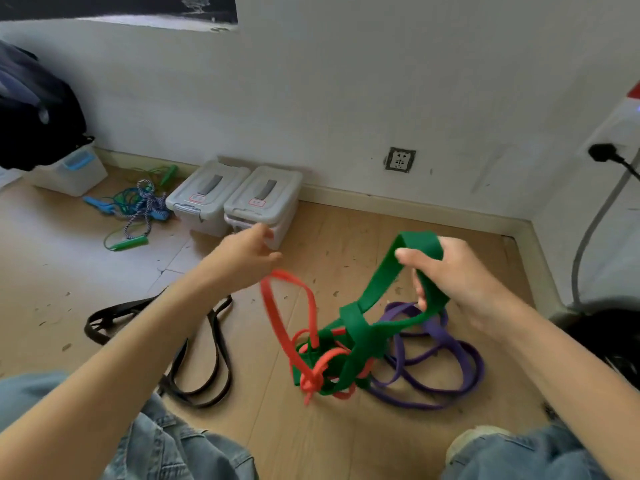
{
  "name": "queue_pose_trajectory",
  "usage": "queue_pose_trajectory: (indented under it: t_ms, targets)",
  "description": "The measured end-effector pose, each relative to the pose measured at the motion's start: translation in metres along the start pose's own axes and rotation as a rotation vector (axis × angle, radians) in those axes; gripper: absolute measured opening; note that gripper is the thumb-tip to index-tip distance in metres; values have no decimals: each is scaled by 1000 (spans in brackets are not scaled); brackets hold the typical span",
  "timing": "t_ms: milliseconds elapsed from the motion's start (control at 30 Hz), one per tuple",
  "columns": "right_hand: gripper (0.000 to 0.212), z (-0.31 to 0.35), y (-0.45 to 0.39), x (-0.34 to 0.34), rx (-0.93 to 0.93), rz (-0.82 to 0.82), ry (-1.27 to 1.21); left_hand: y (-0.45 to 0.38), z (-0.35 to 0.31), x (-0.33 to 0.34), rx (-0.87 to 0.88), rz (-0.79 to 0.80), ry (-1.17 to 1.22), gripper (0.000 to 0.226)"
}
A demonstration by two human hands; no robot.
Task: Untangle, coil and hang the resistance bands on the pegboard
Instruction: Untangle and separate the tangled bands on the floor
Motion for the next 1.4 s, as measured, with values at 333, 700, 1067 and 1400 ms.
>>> queue_pose_trajectory:
  t_ms: [333,700,1067,1400]
  targets:
    - [12,46,7,40,-361,223,-82,2,-31,138,387,635,408,19]
    - [55,-36,22,51,203,776,274,28,-64,34,472,455,1137,17]
    - [48,-11,9,64,-215,132,336,19,-32,16,93,301,766,64]
    - [42,-12,-7,43,-141,-182,143,36,-40,43,332,377,183,66]
Point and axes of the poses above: each hand's wrist, its own y-axis away from the middle knuckle, its own x-axis out of the palm, z = x × y, the point moved 5 cm from there along -y, towards the middle knuckle, and after that the axes turned 13 degrees about z, right-handed, at the moved point
